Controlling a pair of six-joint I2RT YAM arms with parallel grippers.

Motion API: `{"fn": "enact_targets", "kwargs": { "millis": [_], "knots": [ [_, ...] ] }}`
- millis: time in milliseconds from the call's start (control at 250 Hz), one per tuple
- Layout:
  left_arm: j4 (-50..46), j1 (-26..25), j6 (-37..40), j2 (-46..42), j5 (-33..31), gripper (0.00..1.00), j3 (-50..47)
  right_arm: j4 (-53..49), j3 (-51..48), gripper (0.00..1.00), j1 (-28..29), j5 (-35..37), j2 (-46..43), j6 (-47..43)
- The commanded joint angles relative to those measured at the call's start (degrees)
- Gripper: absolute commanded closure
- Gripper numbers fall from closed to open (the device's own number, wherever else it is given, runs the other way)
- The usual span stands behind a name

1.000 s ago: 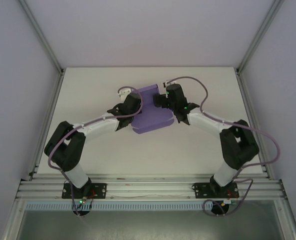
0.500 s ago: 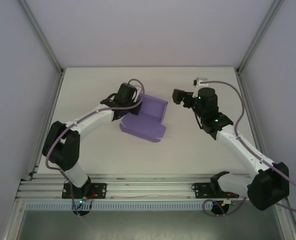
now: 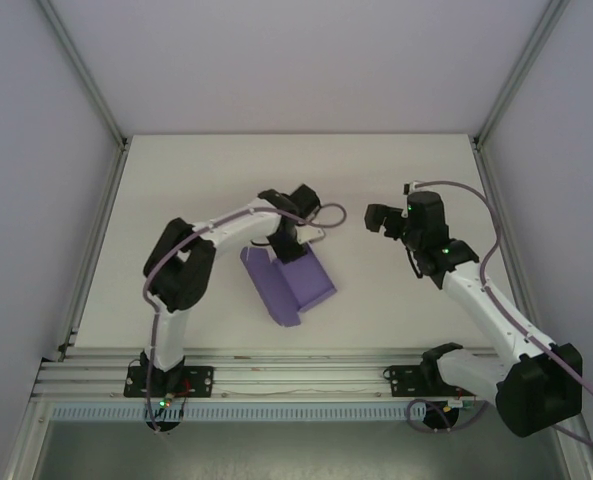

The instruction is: Assemble paper box

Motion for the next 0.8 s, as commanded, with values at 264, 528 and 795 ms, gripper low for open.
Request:
{"fn": "enact_targets", "kwargs": {
  "millis": [264,528,795],
  "knots": [
    [4.95,-4.84,-1.58,14.68,-29.41,1.0,8.14,-0.46,-0.55,0.0,-1.04,1.27,0.8,0.8],
    [8.2,-6.01,3.73,17.69,-28.16,1.0,8.28,-1.16,-1.32,0.0,-1.34,2.41,0.19,0.96],
    [9.16,-5.84,10.68,6.71,-20.49,0.44,6.4,-3.38,-1.87,0.0,-2.58,1.57,-2.92,-0.76]
  ]
}}
